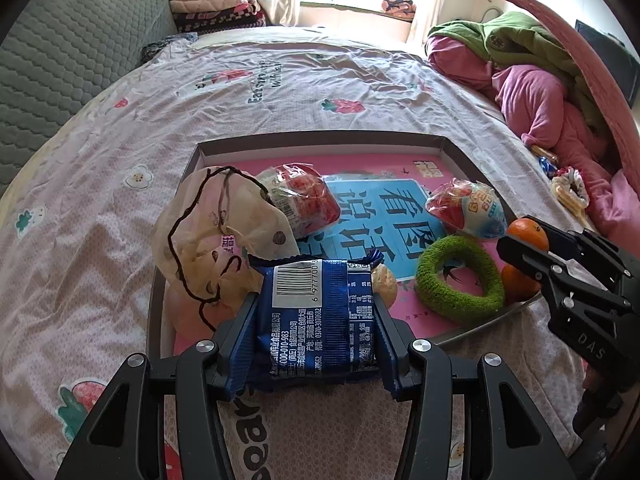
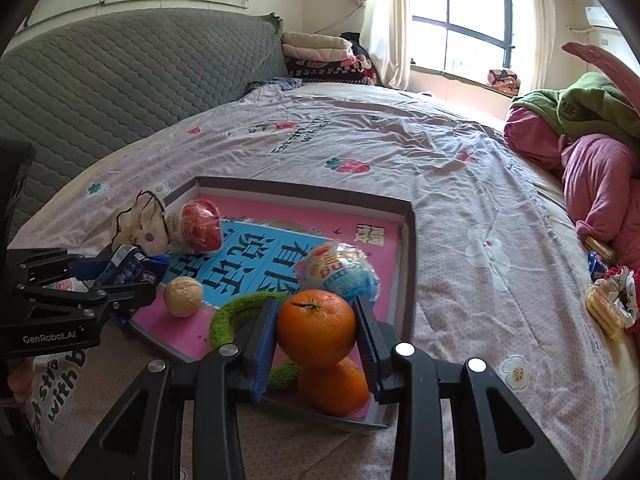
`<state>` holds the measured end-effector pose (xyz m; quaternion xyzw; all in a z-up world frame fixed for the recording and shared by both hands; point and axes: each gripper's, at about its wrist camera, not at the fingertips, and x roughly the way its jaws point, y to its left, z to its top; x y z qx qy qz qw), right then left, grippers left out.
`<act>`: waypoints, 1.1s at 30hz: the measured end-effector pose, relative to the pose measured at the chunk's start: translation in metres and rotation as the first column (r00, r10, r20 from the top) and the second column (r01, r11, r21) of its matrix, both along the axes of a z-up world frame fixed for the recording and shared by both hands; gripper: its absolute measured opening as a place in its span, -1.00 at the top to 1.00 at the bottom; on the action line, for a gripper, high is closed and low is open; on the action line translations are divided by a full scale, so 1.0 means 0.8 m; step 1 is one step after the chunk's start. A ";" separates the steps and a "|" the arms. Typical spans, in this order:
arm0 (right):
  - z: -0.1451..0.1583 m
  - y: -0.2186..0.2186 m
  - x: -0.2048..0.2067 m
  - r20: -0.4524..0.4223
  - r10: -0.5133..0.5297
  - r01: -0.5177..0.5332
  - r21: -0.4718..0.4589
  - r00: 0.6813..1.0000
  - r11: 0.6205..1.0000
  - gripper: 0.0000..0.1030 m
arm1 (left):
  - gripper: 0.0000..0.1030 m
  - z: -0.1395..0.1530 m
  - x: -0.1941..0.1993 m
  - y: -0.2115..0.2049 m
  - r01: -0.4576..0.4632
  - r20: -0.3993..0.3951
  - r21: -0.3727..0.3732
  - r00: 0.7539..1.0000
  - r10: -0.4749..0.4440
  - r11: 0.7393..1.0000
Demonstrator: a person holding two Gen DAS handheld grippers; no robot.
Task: Organize objects
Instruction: 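Lower the snack packet into the tray with the left tool while the right lowers the orange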
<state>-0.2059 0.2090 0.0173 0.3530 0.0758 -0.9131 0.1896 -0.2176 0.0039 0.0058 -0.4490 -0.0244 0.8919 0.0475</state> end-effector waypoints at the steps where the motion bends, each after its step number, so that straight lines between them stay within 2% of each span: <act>1: 0.000 -0.002 0.000 -0.002 0.003 -0.003 0.006 1.000 1.000 0.27 | -0.03 0.000 0.000 0.000 -0.001 0.000 0.000 1.000 0.001 1.000; 18: -0.013 -0.005 -0.016 -0.017 -0.027 0.027 0.054 1.000 0.998 0.27 | -0.03 -0.006 -0.008 0.000 -0.001 0.005 -0.005 1.000 0.001 1.000; 33: -0.032 0.011 -0.039 0.048 -0.077 0.076 0.012 0.996 0.997 0.27 | -0.03 -0.009 -0.010 0.004 0.004 0.005 0.002 1.000 -0.004 1.000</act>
